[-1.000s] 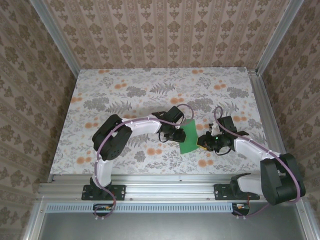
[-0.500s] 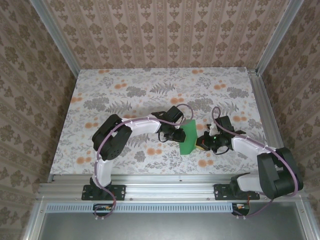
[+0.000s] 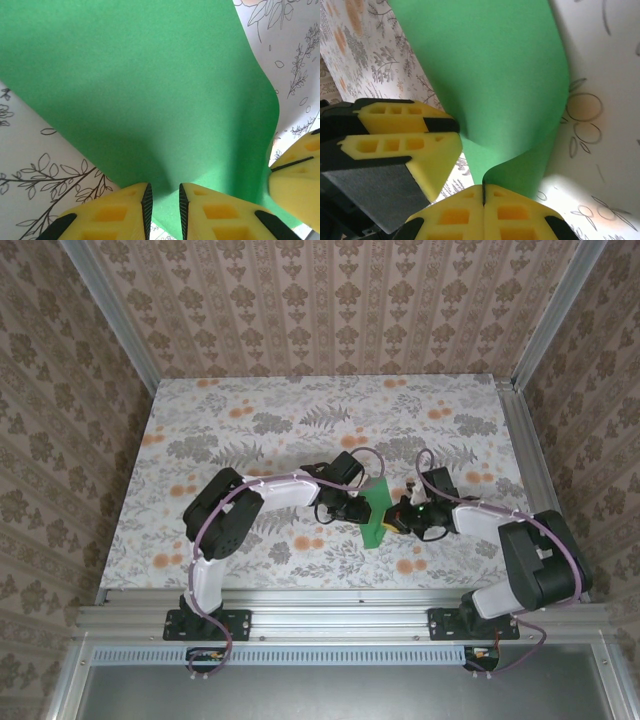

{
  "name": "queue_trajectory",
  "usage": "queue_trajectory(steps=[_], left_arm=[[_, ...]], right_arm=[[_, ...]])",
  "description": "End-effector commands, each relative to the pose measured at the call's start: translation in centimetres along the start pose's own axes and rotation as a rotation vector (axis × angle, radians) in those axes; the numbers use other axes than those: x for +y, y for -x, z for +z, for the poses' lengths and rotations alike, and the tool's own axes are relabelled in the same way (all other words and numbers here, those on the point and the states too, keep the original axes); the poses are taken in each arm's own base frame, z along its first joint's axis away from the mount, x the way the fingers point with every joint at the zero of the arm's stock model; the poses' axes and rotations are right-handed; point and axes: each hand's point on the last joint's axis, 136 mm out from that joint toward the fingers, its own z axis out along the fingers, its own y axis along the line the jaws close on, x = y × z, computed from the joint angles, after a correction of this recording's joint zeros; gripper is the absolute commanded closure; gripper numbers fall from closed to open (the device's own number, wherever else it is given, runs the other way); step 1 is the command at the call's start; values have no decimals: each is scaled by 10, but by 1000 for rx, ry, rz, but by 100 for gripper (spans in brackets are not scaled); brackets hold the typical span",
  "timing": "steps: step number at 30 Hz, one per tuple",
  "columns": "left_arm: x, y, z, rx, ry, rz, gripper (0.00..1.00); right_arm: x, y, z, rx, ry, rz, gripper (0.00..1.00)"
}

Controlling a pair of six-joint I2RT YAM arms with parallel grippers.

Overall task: Fold a paper plane with a square sheet of paper (pick it up from the middle)
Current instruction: Third fold the triangle at the center of the table.

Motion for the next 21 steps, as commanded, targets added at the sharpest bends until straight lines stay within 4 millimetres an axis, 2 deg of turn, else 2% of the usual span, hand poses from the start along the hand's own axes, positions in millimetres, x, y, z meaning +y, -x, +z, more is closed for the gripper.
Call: queue_trajectory(steps=[1, 17, 21], left_arm=[[7, -7, -1, 16, -4, -11, 75], [6, 0, -10, -30, -88, -68, 75], [5, 3, -11, -39, -106, -76, 75]], right_arm=[[12, 10, 5, -15, 22, -9, 99], [11, 19, 26, -3, -27, -14, 98], [3, 19, 32, 9, -59, -8, 98]])
